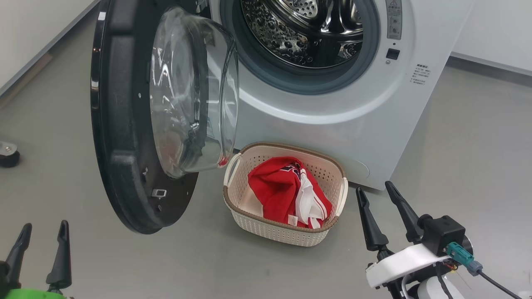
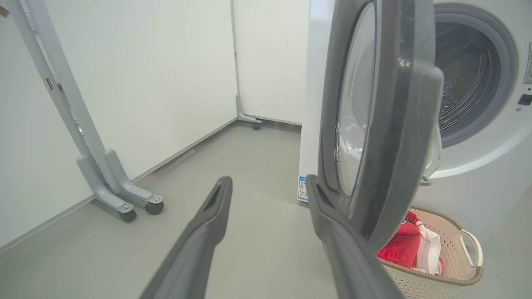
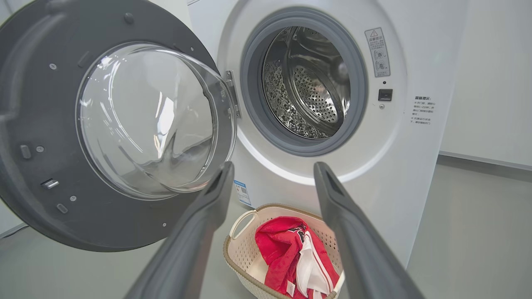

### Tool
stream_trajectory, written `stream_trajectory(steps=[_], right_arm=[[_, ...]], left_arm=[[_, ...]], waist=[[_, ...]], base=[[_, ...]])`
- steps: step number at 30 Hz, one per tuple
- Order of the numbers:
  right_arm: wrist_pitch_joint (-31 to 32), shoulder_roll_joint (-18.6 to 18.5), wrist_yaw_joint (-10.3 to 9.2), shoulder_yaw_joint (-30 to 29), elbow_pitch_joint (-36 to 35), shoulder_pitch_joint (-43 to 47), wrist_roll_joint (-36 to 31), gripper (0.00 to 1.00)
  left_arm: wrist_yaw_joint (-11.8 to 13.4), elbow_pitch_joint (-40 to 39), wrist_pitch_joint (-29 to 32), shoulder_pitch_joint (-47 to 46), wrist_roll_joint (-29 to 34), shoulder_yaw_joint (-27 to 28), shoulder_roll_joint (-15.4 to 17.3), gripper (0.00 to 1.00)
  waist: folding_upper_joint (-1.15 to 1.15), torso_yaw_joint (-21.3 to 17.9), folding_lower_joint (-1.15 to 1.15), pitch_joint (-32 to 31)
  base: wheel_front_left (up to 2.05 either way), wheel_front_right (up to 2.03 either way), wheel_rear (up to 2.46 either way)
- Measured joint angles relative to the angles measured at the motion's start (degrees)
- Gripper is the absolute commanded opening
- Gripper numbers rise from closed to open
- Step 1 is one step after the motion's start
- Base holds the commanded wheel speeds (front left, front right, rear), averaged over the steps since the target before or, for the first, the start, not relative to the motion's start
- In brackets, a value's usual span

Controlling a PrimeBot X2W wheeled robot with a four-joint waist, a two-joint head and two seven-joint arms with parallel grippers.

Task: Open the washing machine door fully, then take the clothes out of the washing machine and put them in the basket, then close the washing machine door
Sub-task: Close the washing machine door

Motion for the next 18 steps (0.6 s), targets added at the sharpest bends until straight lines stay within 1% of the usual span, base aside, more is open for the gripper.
stream_trajectory(steps=[4,9,18], right_arm=[[0.0,0.1,0.00,0.0,0.0,0.2,0.0,1.00],[0.0,0.1,0.00,-0.1,-0.2,0.5,0.0,1.00],[0.0,0.2,0.00,-0.2,-0.3,0.6,0.0,1.00]], left_arm=[[0.0,1.7,-1.4,0.0,0.1,-0.1,-0.7,1.00],[0.0,2.8,-1.9,0.0,1.6,-0.4,-0.7,1.00],[0.0,4.2,-2.4,0.0,1.8,-0.7,-0.9,1.00]], waist=[[0.00,-0.1,0.00,-0.1],[0.00,-0.1,0.00,0.0],[0.00,-0.1,0.00,0.3]], base=[[0.00,0.00,0.00],[0.00,0.00,0.00],[0.00,0.00,0.00]])
